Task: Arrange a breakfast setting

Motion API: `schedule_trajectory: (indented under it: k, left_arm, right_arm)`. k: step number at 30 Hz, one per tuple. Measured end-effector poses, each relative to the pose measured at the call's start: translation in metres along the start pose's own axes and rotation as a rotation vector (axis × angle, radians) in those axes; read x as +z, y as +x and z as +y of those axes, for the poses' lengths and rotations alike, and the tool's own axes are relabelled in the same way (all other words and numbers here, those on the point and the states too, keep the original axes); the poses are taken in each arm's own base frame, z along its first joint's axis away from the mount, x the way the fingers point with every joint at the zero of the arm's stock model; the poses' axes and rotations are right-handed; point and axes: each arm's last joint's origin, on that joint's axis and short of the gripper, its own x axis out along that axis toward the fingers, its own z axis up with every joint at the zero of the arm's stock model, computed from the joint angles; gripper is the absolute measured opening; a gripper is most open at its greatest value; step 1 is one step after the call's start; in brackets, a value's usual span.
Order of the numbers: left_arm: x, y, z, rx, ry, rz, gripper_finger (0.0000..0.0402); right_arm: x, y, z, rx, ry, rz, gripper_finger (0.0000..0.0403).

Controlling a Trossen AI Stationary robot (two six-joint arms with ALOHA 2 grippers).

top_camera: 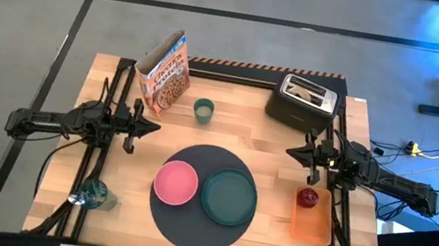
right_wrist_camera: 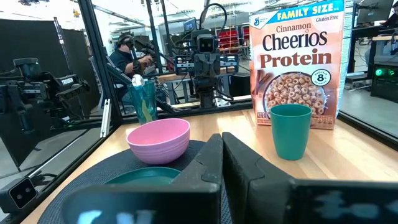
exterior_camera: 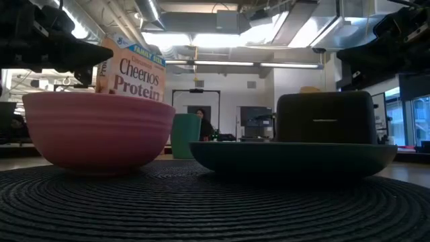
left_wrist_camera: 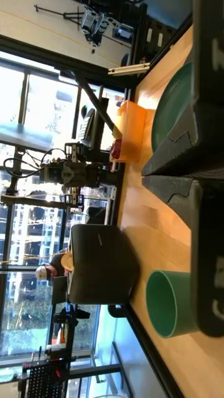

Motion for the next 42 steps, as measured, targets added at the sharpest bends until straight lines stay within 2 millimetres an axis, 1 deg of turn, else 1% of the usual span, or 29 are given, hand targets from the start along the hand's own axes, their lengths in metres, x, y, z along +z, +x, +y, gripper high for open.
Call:
schedule_trajectory:
  k: [18,24,26,28,31,33,34,37,40,42]
  left_arm:
    - [0.0,0.0,0.0,0.0,0.0,0.0,0.0]
    - [0.0,0.0,0.0,0.0,0.0,0.0,0.0]
    - [0.0,0.0,0.0,0.0,0.0,0.0,0.0]
    - [0.0,0.0,0.0,0.0,0.0,0.0,0.0]
    - [0.0,0.0,0.0,0.0,0.0,0.0,0.0]
    - [0.0,0.0,0.0,0.0,0.0,0.0,0.0]
    - [0.0,0.0,0.0,0.0,0.0,0.0,0.0]
    - [0.002,0.0,0.0,-0.003,-0.002,-0.017,0.0]
    - [0.003,0.0,-0.001,-0.027,-0.084,-0.033,0.0]
    - [0.009,0.0,-0.002,-0.034,-0.131,-0.085,0.0]
  right_arm:
    - [0.0,0.0,0.0,0.0,0.0,0.0,0.0]
    - [0.004,0.0,0.0,-0.03,-0.004,-0.041,0.0]
    - [0.008,0.0,0.0,-0.045,0.056,-0.094,0.0]
    - [0.012,-0.001,-0.001,-0.079,0.186,-0.148,0.0]
    - [0.017,-0.002,-0.003,-0.122,0.531,-0.239,0.0]
    - [0.016,-0.002,-0.005,-0.158,0.711,-0.278,0.0]
    - [0.015,-0.002,-0.006,-0.173,0.75,-0.282,0.0]
    - [0.013,-0.002,-0.008,-0.235,0.775,-0.29,0.0]
    - [0.015,-0.003,-0.009,-0.272,0.815,-0.343,0.0]
    - [0.016,-0.004,-0.009,-0.285,0.815,-0.363,0.0001]
